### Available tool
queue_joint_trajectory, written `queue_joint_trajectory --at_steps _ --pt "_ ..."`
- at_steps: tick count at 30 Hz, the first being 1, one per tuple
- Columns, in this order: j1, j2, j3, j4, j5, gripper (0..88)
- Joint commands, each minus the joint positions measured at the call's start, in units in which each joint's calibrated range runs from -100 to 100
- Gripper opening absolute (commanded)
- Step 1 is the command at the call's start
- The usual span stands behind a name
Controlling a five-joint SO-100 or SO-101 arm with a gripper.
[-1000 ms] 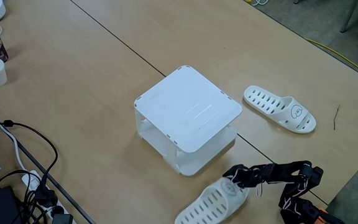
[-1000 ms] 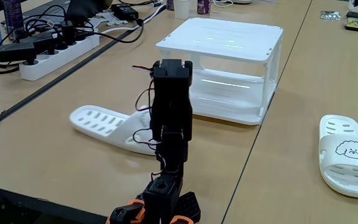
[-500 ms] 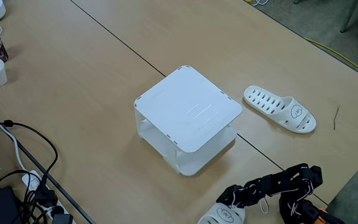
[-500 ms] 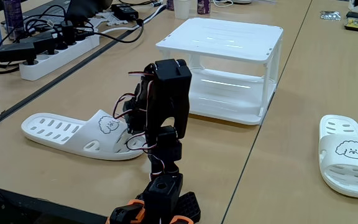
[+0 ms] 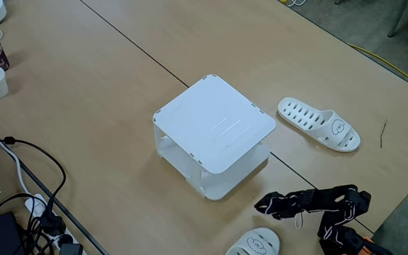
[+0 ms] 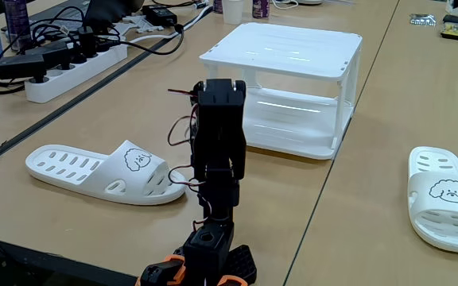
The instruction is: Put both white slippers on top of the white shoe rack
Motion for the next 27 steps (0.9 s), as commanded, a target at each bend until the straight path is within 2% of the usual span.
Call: queue_joint_trajectory --at_steps 1,6,27 --pt "0.0 -2.7 2.9 -0.2 0.4 0.7" --pt "-3.7 -2.8 4.2 -0.2 0.4 0.7" --pt "-29.3 -7.3 4.4 -0.5 0.4 0.7"
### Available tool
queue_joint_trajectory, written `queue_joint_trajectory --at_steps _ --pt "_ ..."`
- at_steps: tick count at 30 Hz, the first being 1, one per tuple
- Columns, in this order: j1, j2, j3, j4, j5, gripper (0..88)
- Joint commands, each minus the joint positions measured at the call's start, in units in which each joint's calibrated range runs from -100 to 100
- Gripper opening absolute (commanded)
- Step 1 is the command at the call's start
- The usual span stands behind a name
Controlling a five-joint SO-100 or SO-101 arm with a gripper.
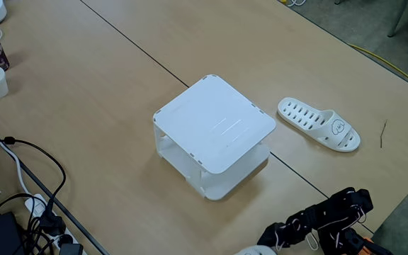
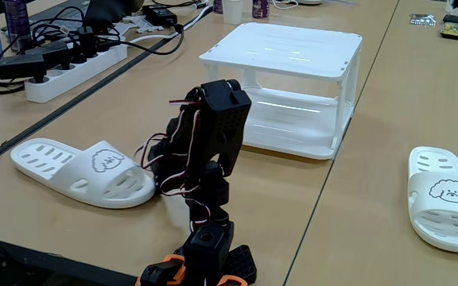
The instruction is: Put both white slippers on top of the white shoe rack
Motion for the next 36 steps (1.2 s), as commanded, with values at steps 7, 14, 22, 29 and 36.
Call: queue_joint_trajectory --at_steps 7,14,22,29,36 --pt "0.6 -13.1 -0.2 -0.5 0.4 0.7" --pt "4.7 -20.1 3.1 -0.4 0.4 1.0" --pt "-0.4 -25.1 7.0 -0.4 0.4 14.3" --pt "-5.4 -22.7 7.4 -0.3 0.4 19.9" --pt "-10.7 -21.7 6.8 -0.6 0.4 22.2"
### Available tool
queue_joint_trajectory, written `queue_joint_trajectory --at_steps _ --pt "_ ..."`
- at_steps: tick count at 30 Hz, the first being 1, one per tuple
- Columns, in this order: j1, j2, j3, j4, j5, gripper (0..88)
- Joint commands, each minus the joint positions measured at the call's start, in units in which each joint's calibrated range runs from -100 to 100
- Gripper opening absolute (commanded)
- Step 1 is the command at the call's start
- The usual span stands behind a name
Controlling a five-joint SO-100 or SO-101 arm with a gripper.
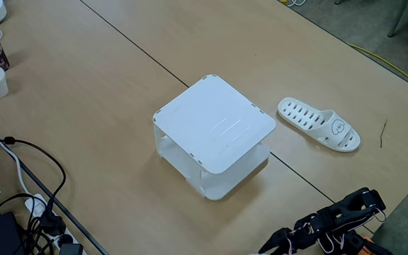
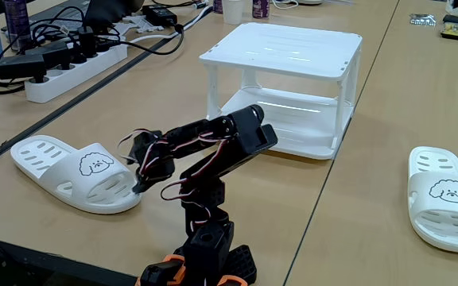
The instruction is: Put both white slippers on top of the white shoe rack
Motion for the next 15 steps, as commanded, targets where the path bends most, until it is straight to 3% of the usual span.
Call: queue_joint_trajectory --at_steps 1,15 --pt "-1.7 0.2 -1.2 -0.7 0.4 23.8" --pt "-1.9 10.3 -11.9 -0.8 0.4 27.3"
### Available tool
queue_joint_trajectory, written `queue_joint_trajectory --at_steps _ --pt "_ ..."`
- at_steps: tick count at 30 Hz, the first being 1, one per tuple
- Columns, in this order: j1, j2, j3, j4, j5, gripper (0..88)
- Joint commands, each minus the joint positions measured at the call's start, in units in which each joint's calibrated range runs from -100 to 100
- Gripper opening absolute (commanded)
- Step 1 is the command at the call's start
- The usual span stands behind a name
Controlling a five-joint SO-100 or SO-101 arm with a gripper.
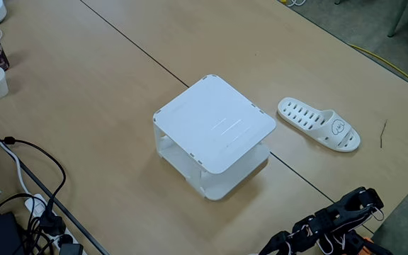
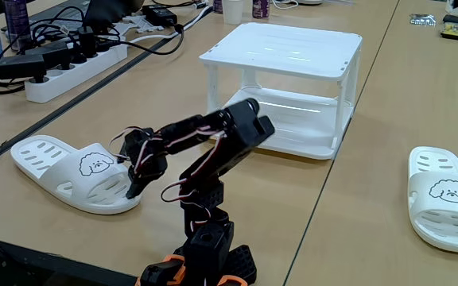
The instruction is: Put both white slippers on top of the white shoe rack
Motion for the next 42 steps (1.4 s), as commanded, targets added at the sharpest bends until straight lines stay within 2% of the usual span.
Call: queue_joint_trajectory --at_steps 1,8,13,24,30,33,38,42 --pt "-0.3 4.5 -6.7 -0.7 0.4 27.3" --pt "-2.0 9.6 -12.2 -1.4 0.4 27.3" --pt "-4.9 11.9 -11.7 -10.3 0.4 26.8" --pt "-4.4 17.6 -11.7 -26.6 0.4 26.8" --pt "-4.4 19.7 -11.7 -27.4 0.4 26.5" --pt "-4.3 20.3 -11.7 -27.4 0.4 20.8" --pt "-2.1 20.5 -12.1 -27.5 0.4 0.0" --pt "0.7 19.7 -15.3 -27.6 0.4 0.8"
